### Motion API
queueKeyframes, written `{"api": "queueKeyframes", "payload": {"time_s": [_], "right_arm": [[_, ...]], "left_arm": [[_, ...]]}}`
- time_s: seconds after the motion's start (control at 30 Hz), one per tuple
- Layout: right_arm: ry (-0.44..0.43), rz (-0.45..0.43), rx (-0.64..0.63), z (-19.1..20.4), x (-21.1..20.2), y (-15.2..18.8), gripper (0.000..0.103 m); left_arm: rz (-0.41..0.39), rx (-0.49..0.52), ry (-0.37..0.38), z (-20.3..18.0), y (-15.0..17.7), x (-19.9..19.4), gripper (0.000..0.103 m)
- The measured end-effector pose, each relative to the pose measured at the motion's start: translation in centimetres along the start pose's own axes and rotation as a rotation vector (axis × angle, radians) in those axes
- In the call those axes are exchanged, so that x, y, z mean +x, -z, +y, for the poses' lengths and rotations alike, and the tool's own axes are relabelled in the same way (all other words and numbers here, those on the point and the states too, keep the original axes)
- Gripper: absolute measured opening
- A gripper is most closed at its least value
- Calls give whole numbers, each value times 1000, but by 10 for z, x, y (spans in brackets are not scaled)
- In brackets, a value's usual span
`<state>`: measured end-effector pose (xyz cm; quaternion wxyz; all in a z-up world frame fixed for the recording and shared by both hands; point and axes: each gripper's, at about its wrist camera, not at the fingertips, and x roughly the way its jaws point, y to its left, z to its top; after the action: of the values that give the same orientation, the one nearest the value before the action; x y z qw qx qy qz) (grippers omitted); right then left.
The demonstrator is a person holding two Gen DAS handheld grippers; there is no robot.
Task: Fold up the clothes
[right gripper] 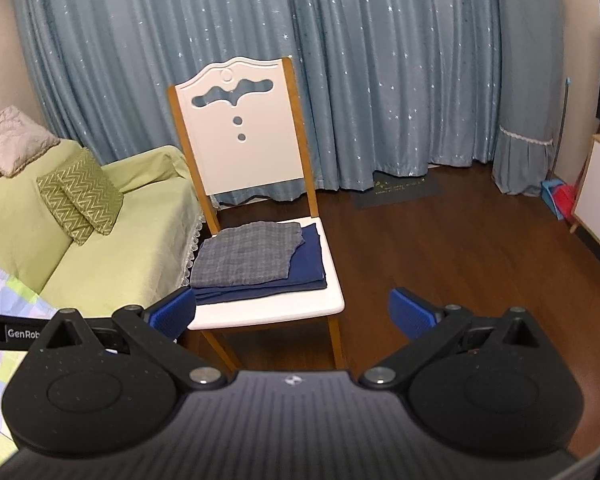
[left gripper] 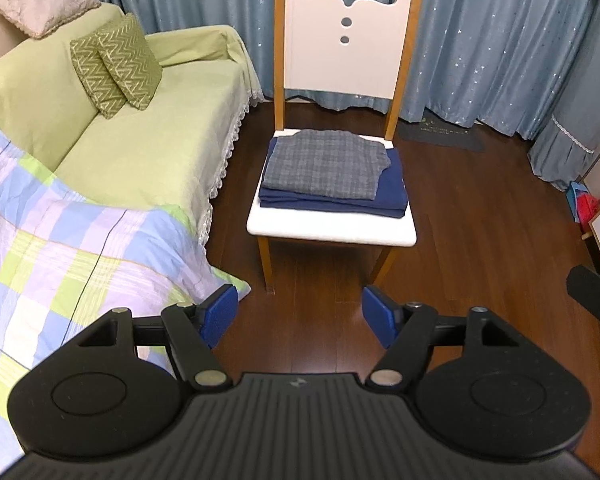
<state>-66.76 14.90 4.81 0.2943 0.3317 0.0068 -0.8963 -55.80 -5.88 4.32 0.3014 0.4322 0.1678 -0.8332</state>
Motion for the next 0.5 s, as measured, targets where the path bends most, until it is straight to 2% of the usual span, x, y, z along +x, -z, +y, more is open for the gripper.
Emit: {"api": "queueKeyframes", "payload": {"time_s": [0.23, 0.5], "right_arm": [[4, -1, -6, 6, 28, -16, 102], [25, 34, -19, 22, 78, -32, 102]], "left_arm": [[-12, 28, 11, -5, -24, 19, 71], [9, 78, 25, -5, -55, 70, 71]]}}
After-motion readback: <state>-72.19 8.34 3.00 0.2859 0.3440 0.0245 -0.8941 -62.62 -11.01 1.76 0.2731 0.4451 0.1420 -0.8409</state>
